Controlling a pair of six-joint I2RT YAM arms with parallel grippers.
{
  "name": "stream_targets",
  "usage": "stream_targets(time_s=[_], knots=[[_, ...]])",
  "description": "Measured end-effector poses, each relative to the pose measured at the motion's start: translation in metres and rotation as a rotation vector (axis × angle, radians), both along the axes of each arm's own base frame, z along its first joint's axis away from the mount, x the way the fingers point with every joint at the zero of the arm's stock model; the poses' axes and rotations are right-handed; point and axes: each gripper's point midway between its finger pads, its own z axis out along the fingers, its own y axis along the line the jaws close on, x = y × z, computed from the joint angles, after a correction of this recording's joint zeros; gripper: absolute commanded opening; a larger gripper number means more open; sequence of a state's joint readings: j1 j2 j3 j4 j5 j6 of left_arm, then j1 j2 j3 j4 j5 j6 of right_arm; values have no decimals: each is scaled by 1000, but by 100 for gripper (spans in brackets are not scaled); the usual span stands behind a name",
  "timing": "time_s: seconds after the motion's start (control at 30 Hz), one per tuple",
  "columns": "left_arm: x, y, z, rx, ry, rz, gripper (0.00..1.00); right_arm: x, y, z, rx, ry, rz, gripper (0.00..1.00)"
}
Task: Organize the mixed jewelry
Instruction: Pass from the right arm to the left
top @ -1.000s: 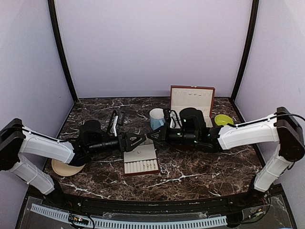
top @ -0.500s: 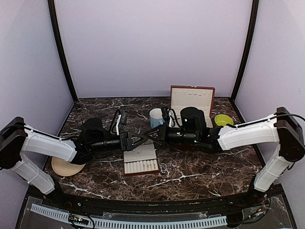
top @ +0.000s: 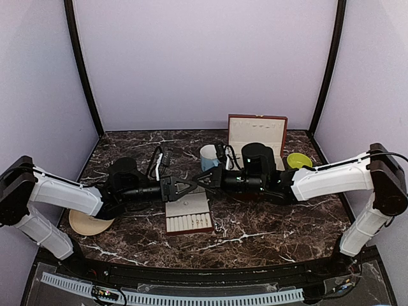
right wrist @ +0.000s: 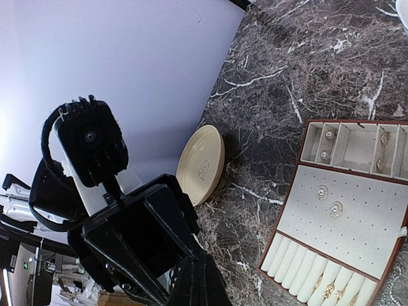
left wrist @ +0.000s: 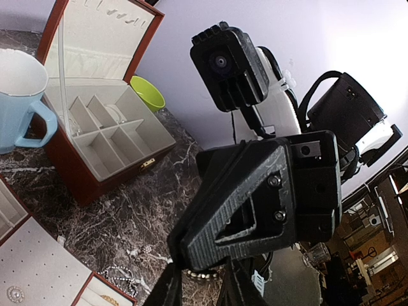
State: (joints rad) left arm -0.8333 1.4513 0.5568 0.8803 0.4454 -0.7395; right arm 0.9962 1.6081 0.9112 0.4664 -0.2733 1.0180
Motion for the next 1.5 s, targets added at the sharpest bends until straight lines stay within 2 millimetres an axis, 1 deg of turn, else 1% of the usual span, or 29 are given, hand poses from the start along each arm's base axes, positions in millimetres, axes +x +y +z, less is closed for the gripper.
stream_targets(time_s=[0.1,0.37,0.53,0.7,0.97,1.0,1.1,1.33,1.5], knots=[[0,0,1,-3,0,-1,20,1,0,1,3,-5,-2,0],[0,0,2,-11,-2,-2,17,1,0,2,8,-9,-2,0],[-1,0,2,-12,-4,-3,13,1,0,2,10,-8,4,0],[-2,1,0,-10,-1,-5,11,0,2,0,9,-4,12,0],[-6,4,-4,-7,2,-12,9,0,2,-9,-13,7,15,28],[-6,5,-4,-6,2,-12,9,0,1,-11,-17,9,15,33],[-8,6,-4,-7,0,-16,9,0,1,-14,-23,15,10,41],[-11,8,-3,-4,-4,-26,9,0,-1,-20,-36,21,6,55],[-15,10,-4,14,-12,-35,9,-1,-2,-23,-52,11,16,61]])
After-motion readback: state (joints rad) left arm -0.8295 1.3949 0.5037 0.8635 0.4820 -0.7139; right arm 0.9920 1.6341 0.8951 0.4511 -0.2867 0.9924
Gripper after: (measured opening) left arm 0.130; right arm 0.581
